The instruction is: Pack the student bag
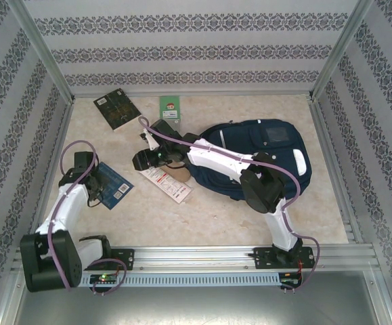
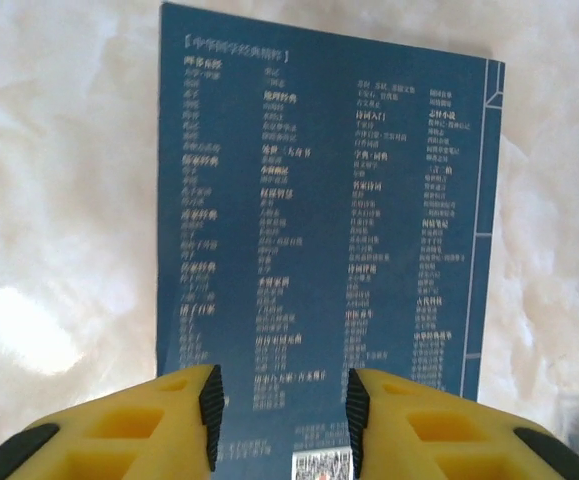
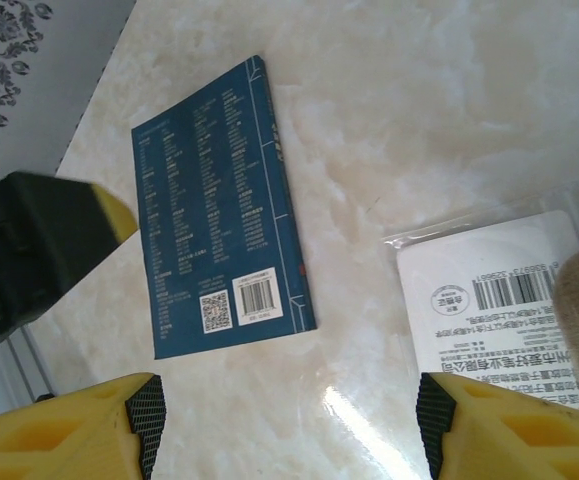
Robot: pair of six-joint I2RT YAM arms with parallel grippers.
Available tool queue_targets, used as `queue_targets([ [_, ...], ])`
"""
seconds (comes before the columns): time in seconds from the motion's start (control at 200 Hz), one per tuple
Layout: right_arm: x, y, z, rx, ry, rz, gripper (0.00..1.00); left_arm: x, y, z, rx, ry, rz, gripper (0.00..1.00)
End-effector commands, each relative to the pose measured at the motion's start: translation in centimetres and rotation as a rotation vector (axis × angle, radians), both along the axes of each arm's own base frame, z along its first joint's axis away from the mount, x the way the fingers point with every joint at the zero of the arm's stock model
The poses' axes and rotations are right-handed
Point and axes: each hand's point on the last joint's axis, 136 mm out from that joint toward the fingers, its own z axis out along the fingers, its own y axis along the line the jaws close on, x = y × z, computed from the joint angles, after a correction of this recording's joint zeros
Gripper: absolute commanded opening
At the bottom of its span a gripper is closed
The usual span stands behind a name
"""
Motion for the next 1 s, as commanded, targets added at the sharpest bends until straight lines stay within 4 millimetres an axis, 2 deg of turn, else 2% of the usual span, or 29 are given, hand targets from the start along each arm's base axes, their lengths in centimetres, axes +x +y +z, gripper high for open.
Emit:
queue_targets([
  [0.0, -0.4, 0.8, 1.1, 0.027, -0.013, 0.017, 0.69, 3.6, 1.8, 1.4, 0.036, -0.089, 0.0, 0.35],
  [0.065, -0.6, 0.5, 1.0, 0.02, -0.012, 0.012, 0.69, 4.6, 2.5, 0.7, 0.019, -0.092, 0.014, 0.3],
  [0.16, -0.7, 0.0, 1.0, 0.011, -0.017, 0.005, 0.7, 5.8, 2.8, -0.5, 0.005, -0.085, 0.016, 0.19],
  [0.305, -0.6, -0.7, 1.2, -0.004, -0.036, -0.01, 0.71, 6.5, 1.7, -3.2, -0.075, -0.054, -0.007, 0.05],
  [0.435, -0.2, -1.2, 1.2, -0.009, -0.043, -0.026, 0.71, 6.1, -0.4, -5.2, -0.15, -0.047, -0.041, 0.03],
  [0.645, 0.1, -1.6, -0.1, -0.014, -0.011, -0.048, 0.67, 4.7, -4.9, -6.3, -0.199, -0.033, -0.121, 0.02],
  [0.744, 0.1, -1.4, -0.7, -0.007, 0.012, -0.051, 0.62, 3.8, -6.3, -5.7, -0.21, -0.053, -0.132, 0.02],
  [0.849, 0.2, -0.7, -1.2, 0.007, 0.032, -0.051, 0.54, 3.4, -6.4, -3.7, -0.195, -0.088, -0.138, 0.08],
  [0.999, 0.0, 0.5, -2.6, -0.006, 0.041, -0.03, 0.48, 2.5, -5.2, -0.1, -0.102, -0.09, -0.164, 0.26],
])
